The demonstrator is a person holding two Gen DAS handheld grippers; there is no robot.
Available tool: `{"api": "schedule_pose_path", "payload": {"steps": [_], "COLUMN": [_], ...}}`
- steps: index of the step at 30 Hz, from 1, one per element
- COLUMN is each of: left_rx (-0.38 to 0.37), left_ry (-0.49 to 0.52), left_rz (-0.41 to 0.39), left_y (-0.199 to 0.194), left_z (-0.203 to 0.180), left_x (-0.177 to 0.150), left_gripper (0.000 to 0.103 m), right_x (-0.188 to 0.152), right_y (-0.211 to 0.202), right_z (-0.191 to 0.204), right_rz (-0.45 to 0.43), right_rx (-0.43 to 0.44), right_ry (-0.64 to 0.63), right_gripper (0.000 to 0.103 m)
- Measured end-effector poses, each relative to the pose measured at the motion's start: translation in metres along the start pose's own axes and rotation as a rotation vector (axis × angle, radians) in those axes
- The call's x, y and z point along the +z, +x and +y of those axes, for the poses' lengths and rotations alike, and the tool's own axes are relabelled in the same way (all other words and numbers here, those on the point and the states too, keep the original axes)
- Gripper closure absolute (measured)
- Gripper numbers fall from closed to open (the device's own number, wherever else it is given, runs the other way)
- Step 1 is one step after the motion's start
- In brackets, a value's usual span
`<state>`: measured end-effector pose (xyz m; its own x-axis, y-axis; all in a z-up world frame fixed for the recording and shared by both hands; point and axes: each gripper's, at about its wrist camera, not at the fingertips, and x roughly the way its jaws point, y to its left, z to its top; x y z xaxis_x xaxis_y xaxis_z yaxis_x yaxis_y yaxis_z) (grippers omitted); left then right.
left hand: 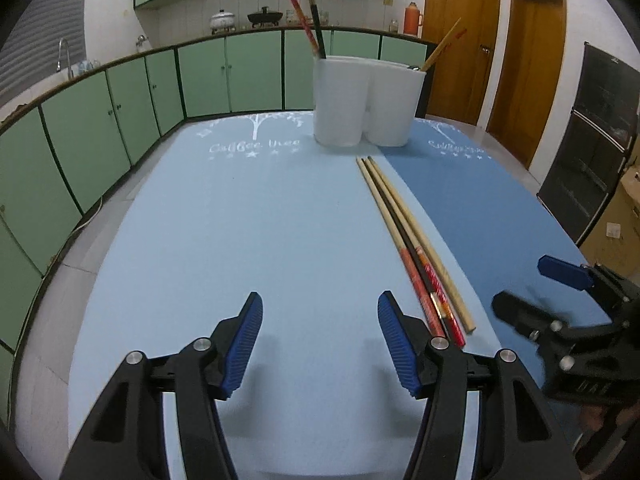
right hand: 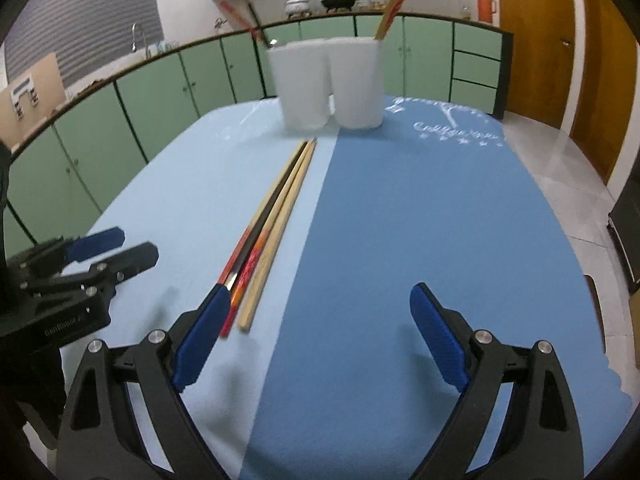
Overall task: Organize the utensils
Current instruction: 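Withdraw both open tools back down to the remaining chopsticks, then grasp a plain wooden chopstick with the right tool while the left tool grasps a red-patterned chopstick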
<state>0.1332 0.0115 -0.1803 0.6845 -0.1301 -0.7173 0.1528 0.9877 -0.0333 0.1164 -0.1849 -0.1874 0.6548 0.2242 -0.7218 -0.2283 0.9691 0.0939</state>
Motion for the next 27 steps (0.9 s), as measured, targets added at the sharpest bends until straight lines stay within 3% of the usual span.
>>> {"api": "schedule_pose_path", "payload": {"steps": [12, 19, 22, 26, 27], "left_rx": [-0.004, -0.005, -0.011, -0.025, -0.03], "left_ry": [-0.012, -0.011, -0.008, -0.006, -0.002], "left_rz": [-0.004, -0.004, -0.004, 0.005, 0.008], "left_y": [-0.004, -0.006, -0.006, -0.005, -0.005], "left_z": [0.0, 0.001, 0.0, -0.004, -0.005], "left_x": [-0.001, -0.002, -0.003, -0.004, -0.005], "left_gripper": [0.044, 0.044, 0.044, 0.044, 0.044], "right_x": [-0.016, -0.013, -0.013, -0.014, -0.014], "right_y": [0.015, 0.01, 0.007, 0.012, 0.012], "right_z": [0.022, 0.007, 0.003, 0.008, 0.01], "right_rz": [0.033, 0.029, 0.024, 0.04, 0.034], "right_rx": [-0.076, -0.132, -0.111, -0.08, -0.078], "right_ry": [-0.078, -0.045, -0.036, -0.054, -0.06], "right_gripper": [0.027, 0.031, 0.036, 0.049, 0.057]}}
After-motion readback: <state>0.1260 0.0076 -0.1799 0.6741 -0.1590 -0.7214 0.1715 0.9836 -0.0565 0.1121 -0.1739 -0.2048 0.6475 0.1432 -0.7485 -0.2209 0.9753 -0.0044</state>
